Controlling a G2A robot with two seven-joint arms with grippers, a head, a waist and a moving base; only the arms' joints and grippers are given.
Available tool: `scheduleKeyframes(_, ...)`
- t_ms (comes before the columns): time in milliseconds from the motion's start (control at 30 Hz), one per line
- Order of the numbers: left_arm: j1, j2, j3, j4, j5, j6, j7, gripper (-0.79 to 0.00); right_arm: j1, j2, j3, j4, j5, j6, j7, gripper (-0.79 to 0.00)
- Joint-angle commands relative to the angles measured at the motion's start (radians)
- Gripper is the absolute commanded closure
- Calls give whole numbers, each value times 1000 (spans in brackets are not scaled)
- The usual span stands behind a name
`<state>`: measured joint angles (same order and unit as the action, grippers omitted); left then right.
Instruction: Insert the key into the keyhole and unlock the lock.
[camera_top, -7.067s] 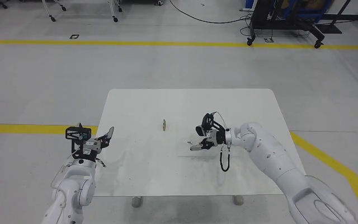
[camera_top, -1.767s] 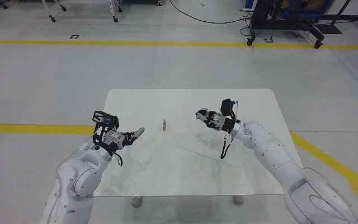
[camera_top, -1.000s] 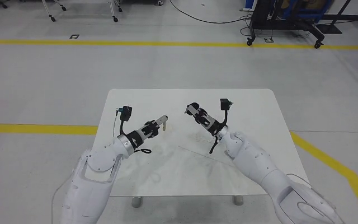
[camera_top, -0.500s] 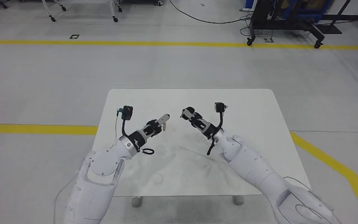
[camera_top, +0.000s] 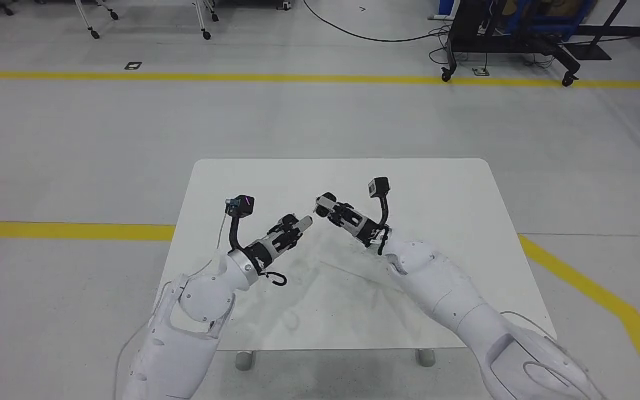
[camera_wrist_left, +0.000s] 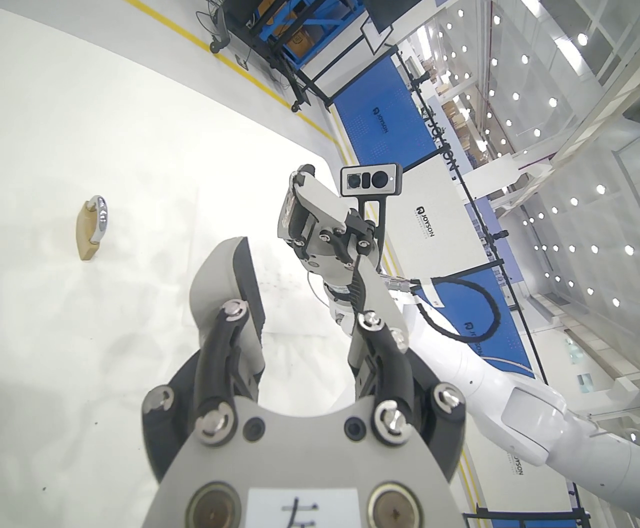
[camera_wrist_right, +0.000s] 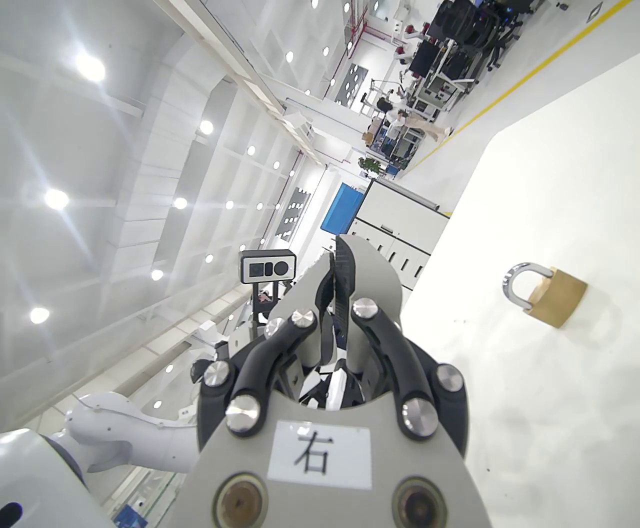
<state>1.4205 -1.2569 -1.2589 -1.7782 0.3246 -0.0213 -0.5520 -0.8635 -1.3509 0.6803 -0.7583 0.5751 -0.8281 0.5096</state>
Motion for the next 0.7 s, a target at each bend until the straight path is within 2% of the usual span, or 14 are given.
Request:
scheduleKeyframes(0, 0, 1, 4, -1, 1, 1, 0, -277, 1, -3, 6, 5, 25, 6, 43, 0)
scheduleKeyframes(167, -1, 1, 10, 1, 6, 25, 3, -259, 3, -12, 16, 18, 40, 11, 93, 0)
scheduleKeyframes(600, -14, 2, 30, 15, 8, 50, 16, -83, 5, -38, 28, 35, 37, 19, 167, 0)
scheduleKeyframes(667, -16, 2, 32, 17, 11, 56, 18, -31, 4, -41, 33, 39, 38, 18, 173, 0)
